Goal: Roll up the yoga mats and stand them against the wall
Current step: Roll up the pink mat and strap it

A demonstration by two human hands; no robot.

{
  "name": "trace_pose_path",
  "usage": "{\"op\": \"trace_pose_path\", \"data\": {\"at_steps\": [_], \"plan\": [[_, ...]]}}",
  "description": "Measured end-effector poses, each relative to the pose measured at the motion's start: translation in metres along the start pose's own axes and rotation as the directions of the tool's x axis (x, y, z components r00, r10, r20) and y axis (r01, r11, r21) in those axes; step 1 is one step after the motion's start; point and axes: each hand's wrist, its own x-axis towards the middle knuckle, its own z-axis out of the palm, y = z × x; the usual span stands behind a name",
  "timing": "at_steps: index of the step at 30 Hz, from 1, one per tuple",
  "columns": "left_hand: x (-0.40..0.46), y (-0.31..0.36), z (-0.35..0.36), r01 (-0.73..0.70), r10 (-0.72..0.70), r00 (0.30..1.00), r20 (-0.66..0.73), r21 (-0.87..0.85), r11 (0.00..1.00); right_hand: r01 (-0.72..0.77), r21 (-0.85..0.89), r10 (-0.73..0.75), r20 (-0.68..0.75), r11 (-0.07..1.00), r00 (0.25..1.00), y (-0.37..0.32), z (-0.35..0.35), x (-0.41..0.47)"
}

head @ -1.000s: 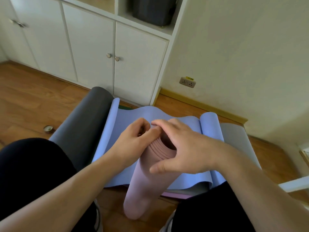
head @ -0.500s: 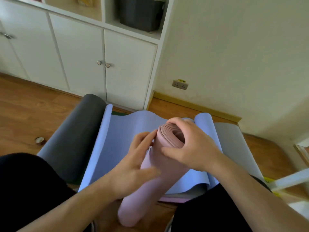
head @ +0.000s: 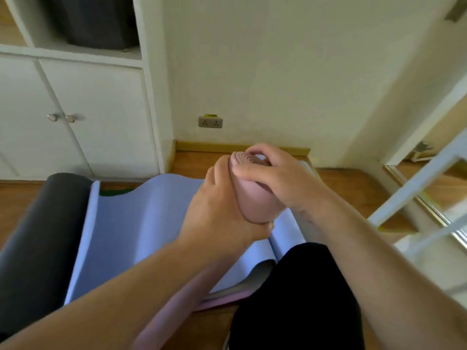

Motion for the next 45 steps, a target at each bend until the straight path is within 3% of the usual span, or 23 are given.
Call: {"op": "trace_pose_path", "data": {"at_steps": [6, 12, 16, 20, 22, 26, 30, 32, 35, 37, 38, 40, 42, 45], "plan": [[0.052, 0.057, 0.074, -0.108, 0.088, 0.975, 0.206, 0.091, 0.990, -0.121, 0.132, 0.141, -0.156, 0.984, 0.978, 0.073, -0.081, 0.004], [0.089, 0.114, 0.171, -0.242, 0.122, 0.891, 0.438, 0.229, 0.943, -0.138, 0.394, 0.239, -0.221, 0.909, 0.946, 0.162, -0.158, -0.018], [0.113, 0.139, 0.222, -0.399, 0.168, 0.804, 0.570, 0.309, 0.863, -0.160, 0.658, 0.395, -0.225, 0.736, 0.891, 0.221, -0.182, -0.026], [0.126, 0.128, 0.271, -0.467, 0.049, 0.653, 0.756, 0.350, 0.812, -0.223, 0.846, 0.569, -0.111, 0.484, 0.815, 0.278, -0.161, -0.026], [0.122, 0.111, 0.296, -0.525, 0.037, 0.610, 0.791, 0.369, 0.767, -0.230, 0.900, 0.618, -0.053, 0.369, 0.785, 0.305, -0.139, -0.026], [0.101, 0.063, 0.344, -0.614, 0.057, 0.532, 0.845, 0.339, 0.713, -0.277, 0.929, 0.738, 0.006, 0.246, 0.675, 0.363, -0.093, -0.029], [0.072, 0.024, 0.384, -0.589, 0.037, 0.480, 0.876, 0.290, 0.754, -0.385, 0.909, 0.787, 0.117, 0.161, 0.605, 0.424, -0.081, -0.051], [0.058, 0.010, 0.403, -0.604, 0.072, 0.434, 0.898, 0.230, 0.763, -0.395, 0.906, 0.841, 0.092, 0.151, 0.534, 0.458, -0.075, -0.079], [0.046, -0.002, 0.425, -0.642, 0.125, 0.396, 0.910, 0.176, 0.746, -0.571, 0.782, 0.947, -0.073, 0.249, 0.312, 0.521, -0.053, -0.135], [0.043, -0.006, 0.433, -0.654, 0.151, 0.386, 0.910, 0.155, 0.740, -0.760, 0.620, 0.981, -0.119, 0.195, 0.155, 0.556, -0.031, -0.173], [0.042, -0.007, 0.436, -0.658, 0.160, 0.384, 0.909, 0.148, 0.738, -0.843, 0.515, 0.987, -0.111, 0.156, 0.115, 0.569, -0.018, -0.190], [0.042, -0.008, 0.438, -0.668, 0.174, 0.381, 0.908, 0.141, 0.731, -0.939, 0.300, 0.986, -0.054, 0.169, 0.160, 0.584, 0.010, -0.212], [0.041, -0.011, 0.440, -0.672, 0.175, 0.376, 0.910, 0.138, 0.728, -0.946, 0.060, 0.948, 0.010, 0.317, 0.318, 0.584, 0.037, -0.218], [0.040, -0.014, 0.440, -0.668, 0.185, 0.369, 0.911, 0.122, 0.734, -0.807, -0.353, 0.859, -0.019, 0.473, 0.512, 0.582, 0.070, -0.215]]}}
